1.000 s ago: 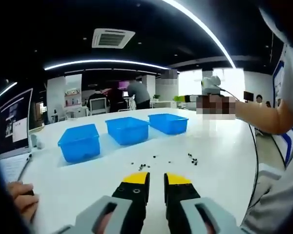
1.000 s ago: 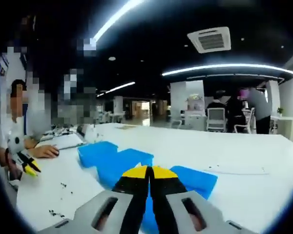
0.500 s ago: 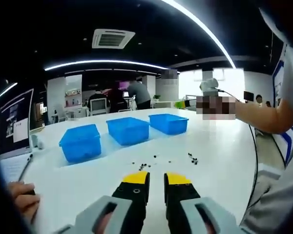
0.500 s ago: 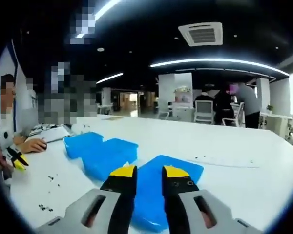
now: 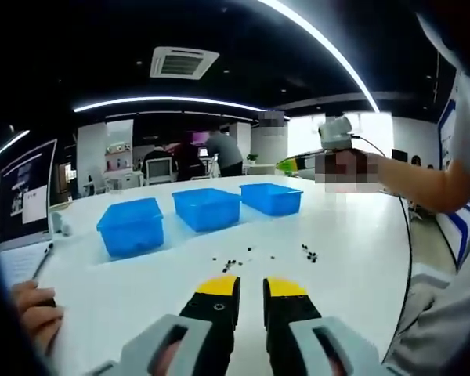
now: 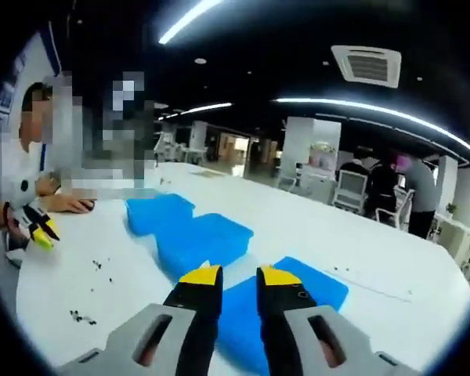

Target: Pick up the resistors one by one and place each resistor into its matching bin, sorting the parts by color and model until every resistor is separated into the correct bin for its type

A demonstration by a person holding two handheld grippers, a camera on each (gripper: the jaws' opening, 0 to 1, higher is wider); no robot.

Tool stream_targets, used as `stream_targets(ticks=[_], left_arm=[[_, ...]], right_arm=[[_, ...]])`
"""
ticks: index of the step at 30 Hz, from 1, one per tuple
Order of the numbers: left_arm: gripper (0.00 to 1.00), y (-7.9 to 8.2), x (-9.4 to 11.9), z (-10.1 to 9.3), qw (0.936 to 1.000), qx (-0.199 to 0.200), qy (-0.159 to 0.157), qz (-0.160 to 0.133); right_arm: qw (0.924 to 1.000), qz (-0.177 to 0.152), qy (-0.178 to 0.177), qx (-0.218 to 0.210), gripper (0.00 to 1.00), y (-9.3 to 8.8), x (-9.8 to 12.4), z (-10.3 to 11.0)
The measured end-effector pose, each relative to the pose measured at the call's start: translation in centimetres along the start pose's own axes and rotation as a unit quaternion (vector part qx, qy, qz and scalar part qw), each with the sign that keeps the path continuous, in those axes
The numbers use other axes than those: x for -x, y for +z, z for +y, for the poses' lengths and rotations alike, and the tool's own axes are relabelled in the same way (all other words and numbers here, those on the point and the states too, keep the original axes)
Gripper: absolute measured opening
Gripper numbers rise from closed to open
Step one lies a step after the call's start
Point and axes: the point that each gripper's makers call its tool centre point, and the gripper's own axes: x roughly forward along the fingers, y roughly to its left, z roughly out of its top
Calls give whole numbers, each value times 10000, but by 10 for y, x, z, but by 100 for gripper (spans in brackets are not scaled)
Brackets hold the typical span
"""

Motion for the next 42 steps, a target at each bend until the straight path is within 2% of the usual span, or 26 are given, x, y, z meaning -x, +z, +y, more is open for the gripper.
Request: stream_targets(ticks=[4,6,8,10,12,14,18,20,21,22,24,26,30,35,37,42], left_arm=[[15,-1,3,2,10000,19,33,-16],[15,-2,4,3,10000,26,55,-17],[15,-3,5,4,10000,34,69,-14],[15,-4,5,5,10000,37,80,-10],[15,-4,6,6,10000,36,86,-12],[15,-3,6,7,9999,40,97,-33],[15,-3,6,10,9998,-99,198,-28],[15,-2,5,11,9997,-129,195,-42],[15,-1,4,11,9998,-113,176,-53],[15,0,3,10,9998,-113,165,-59],[15,1,2,9,9998,-150,132,-69],[15,3,1,9,9998,-169,106,-98],[15,5,5,12,9997,-24,130,-197],[15,2,7,16,9997,11,183,-176],[15,2,6,17,9997,-37,154,-175],[15,1,5,21,9997,-41,135,-179]], right_arm=[[9975,188,547,403,20,5,-8,34],[9936,289,906,610,20,7,-11,54],[9863,430,1267,963,20,9,-16,78],[9752,587,1655,1350,19,7,-19,95],[9669,604,1888,1604,19,11,-26,114],[9583,713,2174,1709,19,9,-32,127],[9350,1040,2710,2040,18,2,-47,165],[9279,1209,2909,1996,16,-2,-55,181],[9218,1366,3051,1963,16,-6,-59,191],[9129,1658,3208,1904,16,-15,-64,202],[9055,2016,3281,1781,16,-26,-71,212],[8975,2214,3397,1733,15,-35,-76,221],[8905,2405,3462,1710,14,-46,-82,229],[8931,2479,3435,1517,14,-50,-93,229],[8915,2568,3400,1540,13,-55,-96,227],[8903,2607,3448,1432,12,-54,-97,229]])
